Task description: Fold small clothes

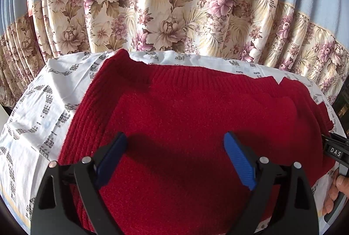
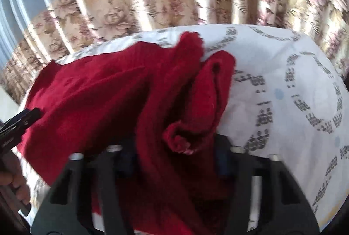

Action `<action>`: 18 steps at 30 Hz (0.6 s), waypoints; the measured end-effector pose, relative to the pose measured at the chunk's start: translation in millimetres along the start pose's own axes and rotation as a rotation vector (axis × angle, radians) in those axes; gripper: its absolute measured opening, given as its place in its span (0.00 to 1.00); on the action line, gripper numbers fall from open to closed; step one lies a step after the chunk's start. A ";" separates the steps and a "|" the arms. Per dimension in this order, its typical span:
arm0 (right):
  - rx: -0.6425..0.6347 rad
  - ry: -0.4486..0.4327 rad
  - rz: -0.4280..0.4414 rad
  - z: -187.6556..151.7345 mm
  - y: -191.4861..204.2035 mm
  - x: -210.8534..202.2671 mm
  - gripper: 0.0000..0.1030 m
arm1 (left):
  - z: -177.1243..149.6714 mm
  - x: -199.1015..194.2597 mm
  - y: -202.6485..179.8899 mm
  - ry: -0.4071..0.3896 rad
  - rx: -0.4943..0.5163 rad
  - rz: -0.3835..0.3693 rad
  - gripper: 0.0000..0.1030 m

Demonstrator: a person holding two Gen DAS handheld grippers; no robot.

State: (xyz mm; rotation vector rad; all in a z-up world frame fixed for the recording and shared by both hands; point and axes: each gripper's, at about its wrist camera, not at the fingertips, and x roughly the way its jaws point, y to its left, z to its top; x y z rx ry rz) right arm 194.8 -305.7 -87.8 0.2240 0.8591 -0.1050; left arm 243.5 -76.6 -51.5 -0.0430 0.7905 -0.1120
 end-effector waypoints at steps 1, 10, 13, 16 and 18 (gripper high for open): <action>-0.029 -0.011 -0.014 0.0 6.0 -2.8 0.36 | -0.1 0.0 -0.2 0.000 0.002 0.001 0.88; -0.136 -0.103 -0.127 27.8 6.9 -37.8 0.28 | 0.9 2.4 3.2 0.006 0.005 0.002 0.89; -0.172 -0.127 -0.213 35.8 6.3 -34.4 0.28 | -0.5 4.6 4.0 0.010 0.017 0.006 0.89; -0.182 -0.070 -0.239 30.7 2.5 -11.6 0.28 | -2.3 8.8 7.7 -0.010 0.034 0.085 0.91; -0.184 -0.046 -0.247 22.1 -1.6 1.1 0.28 | -1.6 11.3 17.8 -0.002 0.002 0.098 0.91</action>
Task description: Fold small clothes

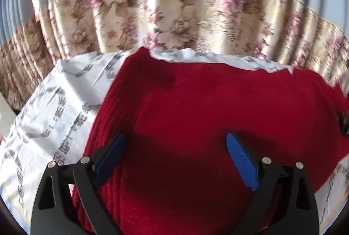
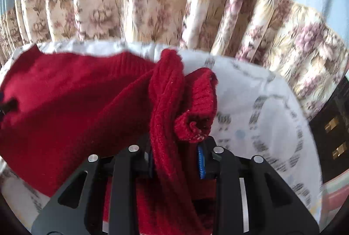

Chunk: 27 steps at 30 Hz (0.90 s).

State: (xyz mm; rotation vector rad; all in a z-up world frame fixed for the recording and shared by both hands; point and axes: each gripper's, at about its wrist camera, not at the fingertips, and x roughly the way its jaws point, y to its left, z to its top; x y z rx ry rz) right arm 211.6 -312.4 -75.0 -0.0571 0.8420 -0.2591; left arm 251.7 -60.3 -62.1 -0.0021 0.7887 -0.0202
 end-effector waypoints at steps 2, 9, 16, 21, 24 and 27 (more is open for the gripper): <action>0.001 -0.007 -0.002 -1.2 -3.3 0.2 0.29 | 0.7 3.9 11.3 -0.004 -0.016 0.059 0.91; 0.199 -0.069 0.168 0.1 -35.0 -42.6 0.84 | 1.8 -3.5 13.4 0.002 -0.026 0.028 0.91; 0.050 -0.113 0.120 -45.2 -8.8 -95.3 0.65 | 1.8 -53.9 19.5 -0.038 0.003 0.062 0.91; 0.032 -0.047 0.136 -61.4 9.9 -63.8 0.45 | -26.9 -43.2 23.2 0.023 0.014 0.053 0.91; 0.027 -0.021 0.119 -67.1 13.1 -51.7 0.17 | -39.4 -25.6 14.7 0.043 0.055 0.077 0.92; 0.065 -0.046 0.143 -68.8 2.2 -61.1 0.05 | -37.8 -26.8 18.4 0.028 0.039 0.072 0.92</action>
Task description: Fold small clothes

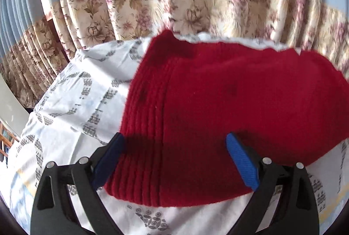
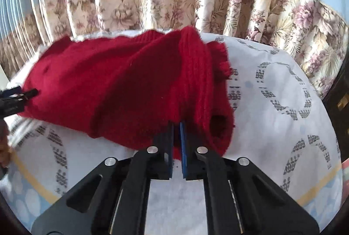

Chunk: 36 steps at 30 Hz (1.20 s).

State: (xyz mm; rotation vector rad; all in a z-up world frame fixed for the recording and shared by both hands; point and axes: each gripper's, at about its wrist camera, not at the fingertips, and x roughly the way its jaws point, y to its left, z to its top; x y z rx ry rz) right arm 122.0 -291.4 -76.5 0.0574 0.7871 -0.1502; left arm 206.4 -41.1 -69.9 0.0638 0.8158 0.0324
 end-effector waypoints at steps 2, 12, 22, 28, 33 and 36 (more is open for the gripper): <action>0.023 -0.005 -0.013 -2.0 -8.2 -5.8 0.05 | -0.3 5.1 6.2 0.022 -0.029 -0.007 0.92; 0.029 -0.009 -0.168 -1.9 -19.3 -11.4 0.03 | 4.8 14.2 18.4 0.057 -0.068 -0.021 0.93; 0.141 -0.010 0.046 -2.5 -41.7 -21.1 0.81 | 9.7 14.8 29.1 0.065 -0.095 -0.053 0.95; 0.231 -0.097 0.043 30.1 -83.5 -26.1 0.86 | 42.1 -24.7 17.8 -0.036 -0.080 -0.090 0.95; 0.257 -0.011 0.117 61.6 -88.9 23.2 0.91 | 68.4 -21.0 -16.2 -0.064 -0.034 -0.120 0.95; 0.238 0.023 0.097 68.7 -81.0 46.6 0.92 | 74.2 -5.6 -34.9 -0.041 -0.026 -0.142 0.95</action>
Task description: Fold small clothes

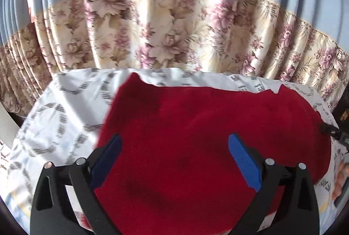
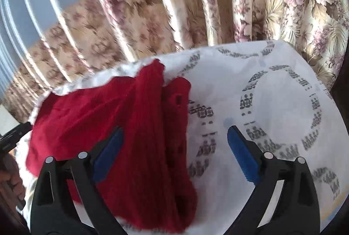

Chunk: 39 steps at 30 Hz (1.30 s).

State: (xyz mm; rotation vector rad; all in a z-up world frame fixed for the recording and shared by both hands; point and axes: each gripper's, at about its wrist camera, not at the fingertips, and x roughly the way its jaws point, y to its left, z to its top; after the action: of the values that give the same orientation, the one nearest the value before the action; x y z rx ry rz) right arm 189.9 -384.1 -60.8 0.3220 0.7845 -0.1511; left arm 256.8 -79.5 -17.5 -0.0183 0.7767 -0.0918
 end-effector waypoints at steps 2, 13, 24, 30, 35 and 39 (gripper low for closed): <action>-0.001 0.053 0.018 0.4 1.9 21.0 0.92 | 1.0 12.2 -5.1 0.016 -0.007 -0.022 0.95; -0.123 0.059 0.066 -11.8 36.1 34.1 0.33 | -14.9 33.5 -15.4 0.038 -0.004 -0.030 0.95; -0.129 -0.014 0.055 1.2 46.4 8.6 0.30 | -11.6 38.2 -84.8 0.049 0.099 -0.032 0.95; -0.109 -0.039 0.136 14.6 57.5 -17.4 0.29 | -16.9 61.6 -88.7 0.071 0.113 0.064 0.99; -0.066 -0.060 0.192 26.3 75.3 -31.1 0.29 | -14.2 60.1 -85.6 0.056 0.106 0.044 0.99; 0.016 -0.064 0.253 37.9 91.4 -40.2 0.29 | -4.0 40.4 -63.8 0.045 0.092 0.036 0.99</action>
State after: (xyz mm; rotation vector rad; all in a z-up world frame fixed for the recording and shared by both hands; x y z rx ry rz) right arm 210.0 -310.4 13.9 0.4262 0.6737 0.0701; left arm 277.8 -146.6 -45.4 0.0852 0.8170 -0.0941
